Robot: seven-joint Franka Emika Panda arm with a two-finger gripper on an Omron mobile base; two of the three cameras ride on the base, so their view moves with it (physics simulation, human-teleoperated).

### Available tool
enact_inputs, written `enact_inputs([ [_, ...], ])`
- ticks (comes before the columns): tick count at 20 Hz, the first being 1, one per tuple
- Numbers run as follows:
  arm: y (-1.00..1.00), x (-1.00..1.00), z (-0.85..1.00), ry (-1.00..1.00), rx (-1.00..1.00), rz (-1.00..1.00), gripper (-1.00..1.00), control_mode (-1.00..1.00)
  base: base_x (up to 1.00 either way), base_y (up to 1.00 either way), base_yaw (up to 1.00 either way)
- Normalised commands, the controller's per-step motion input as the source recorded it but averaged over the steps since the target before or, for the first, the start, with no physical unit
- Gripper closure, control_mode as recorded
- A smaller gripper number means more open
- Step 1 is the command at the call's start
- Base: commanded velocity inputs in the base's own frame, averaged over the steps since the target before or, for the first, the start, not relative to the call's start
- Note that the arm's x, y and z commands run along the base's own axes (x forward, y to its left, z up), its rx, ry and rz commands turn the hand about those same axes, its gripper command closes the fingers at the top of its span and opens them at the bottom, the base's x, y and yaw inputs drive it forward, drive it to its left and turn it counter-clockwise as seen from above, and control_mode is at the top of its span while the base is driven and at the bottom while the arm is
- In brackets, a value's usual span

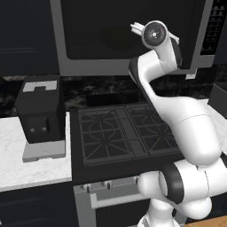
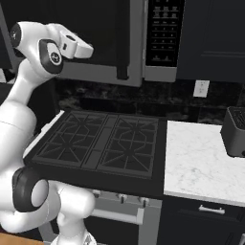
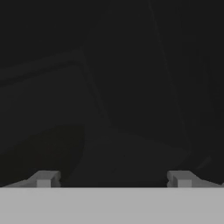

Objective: Open the microwave, place the bowl with waffle inside the microwave, then close the microwave door and turn it on.

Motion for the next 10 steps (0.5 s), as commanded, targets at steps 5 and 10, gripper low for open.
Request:
enact_inputs([
  [5,-0.13,0.28,0.02,-0.06,0.00,0.14,-1.00,-1.00,0.00,0.00,0.00],
  [10,-0.07,0.28,0.00,-0.08,0.00,0.15,-1.00,-1.00,0.00,0.00,0.00],
])
